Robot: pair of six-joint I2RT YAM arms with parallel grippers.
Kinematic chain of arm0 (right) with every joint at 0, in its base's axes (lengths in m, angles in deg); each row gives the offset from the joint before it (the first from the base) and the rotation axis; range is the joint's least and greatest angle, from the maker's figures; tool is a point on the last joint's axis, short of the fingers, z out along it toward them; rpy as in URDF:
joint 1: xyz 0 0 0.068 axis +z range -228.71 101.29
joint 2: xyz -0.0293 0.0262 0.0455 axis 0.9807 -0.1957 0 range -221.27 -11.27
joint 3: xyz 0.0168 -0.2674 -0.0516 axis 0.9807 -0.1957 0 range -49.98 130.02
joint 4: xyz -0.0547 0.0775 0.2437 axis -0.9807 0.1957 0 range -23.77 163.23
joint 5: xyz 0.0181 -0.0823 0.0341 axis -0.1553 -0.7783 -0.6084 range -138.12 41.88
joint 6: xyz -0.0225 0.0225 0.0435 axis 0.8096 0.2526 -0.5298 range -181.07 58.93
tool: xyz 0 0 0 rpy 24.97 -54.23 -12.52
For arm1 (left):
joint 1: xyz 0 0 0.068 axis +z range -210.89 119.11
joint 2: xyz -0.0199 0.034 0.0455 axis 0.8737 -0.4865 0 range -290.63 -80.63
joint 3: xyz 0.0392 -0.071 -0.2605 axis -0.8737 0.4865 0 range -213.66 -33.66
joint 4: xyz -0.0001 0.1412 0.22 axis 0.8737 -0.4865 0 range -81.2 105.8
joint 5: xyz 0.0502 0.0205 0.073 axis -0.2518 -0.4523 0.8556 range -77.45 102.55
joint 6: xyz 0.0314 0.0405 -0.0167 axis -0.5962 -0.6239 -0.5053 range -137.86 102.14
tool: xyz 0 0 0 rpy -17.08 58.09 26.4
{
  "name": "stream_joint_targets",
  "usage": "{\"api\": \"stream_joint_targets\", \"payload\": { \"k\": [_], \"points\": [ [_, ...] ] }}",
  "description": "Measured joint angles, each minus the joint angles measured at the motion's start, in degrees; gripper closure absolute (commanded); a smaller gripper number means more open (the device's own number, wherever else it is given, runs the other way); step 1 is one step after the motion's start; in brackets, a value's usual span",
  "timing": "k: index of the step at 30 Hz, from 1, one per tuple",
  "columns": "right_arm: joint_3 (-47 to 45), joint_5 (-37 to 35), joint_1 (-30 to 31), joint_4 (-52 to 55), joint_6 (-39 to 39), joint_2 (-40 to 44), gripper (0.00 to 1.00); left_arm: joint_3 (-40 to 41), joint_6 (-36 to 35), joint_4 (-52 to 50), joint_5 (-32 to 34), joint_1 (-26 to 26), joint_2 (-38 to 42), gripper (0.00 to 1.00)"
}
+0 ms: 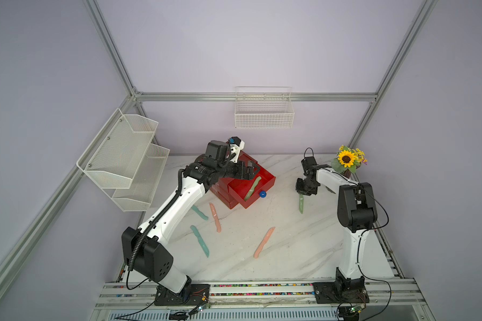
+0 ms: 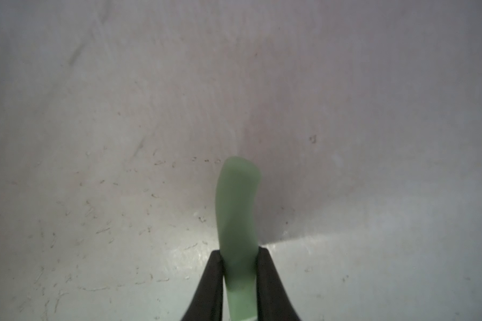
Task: Place the fruit knives into the drawer by color
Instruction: Move the fruit knife to the center of the board, then pick up the fruit knife from the center of the board.
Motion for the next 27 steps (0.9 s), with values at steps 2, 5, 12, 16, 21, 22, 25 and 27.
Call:
{"api": "stream_joint_targets", "payload": {
  "k": [2,5,12,16,21,22,25,27],
  "points": [
    [0.6,0.0,0.0,0.6,1.1,-0.4,0.70,0.0,0.0,0.0,0.0,0.1,-0.2,0.00],
    [0.5,0.0,0.0,1.2,2.3,-0.4,0.64,0.0,0.0,0.0,0.0,0.1,-0.3,0.00],
    [-0.9,0.2,0.4,1.2,3.7,-0.4,0.65,0.0,0.1,0.2,-0.1,0.2,-0.7,0.00],
    [-0.8,0.0,1.2,1.2,3.9,-0.5,0.74,0.0,0.1,0.4,-0.3,0.3,-1.6,0.00],
    [-0.5,0.1,1.9,1.3,3.9,-0.7,0.90,0.0,0.2,0.4,-0.4,0.5,-2.0,0.00],
    [-0.4,0.1,2.0,1.3,3.9,-0.7,0.93,0.0,0.2,0.4,-0.5,0.5,-2.0,0.00],
    [-0.4,0.2,2.1,1.1,3.8,-0.7,0.94,0.0,0.2,0.4,-0.6,0.5,-2.0,0.00],
    [-0.5,0.1,2.1,1.1,3.7,-0.7,0.95,0.0,0.2,0.5,-0.7,0.5,-2.0,0.00]
  ]
}}
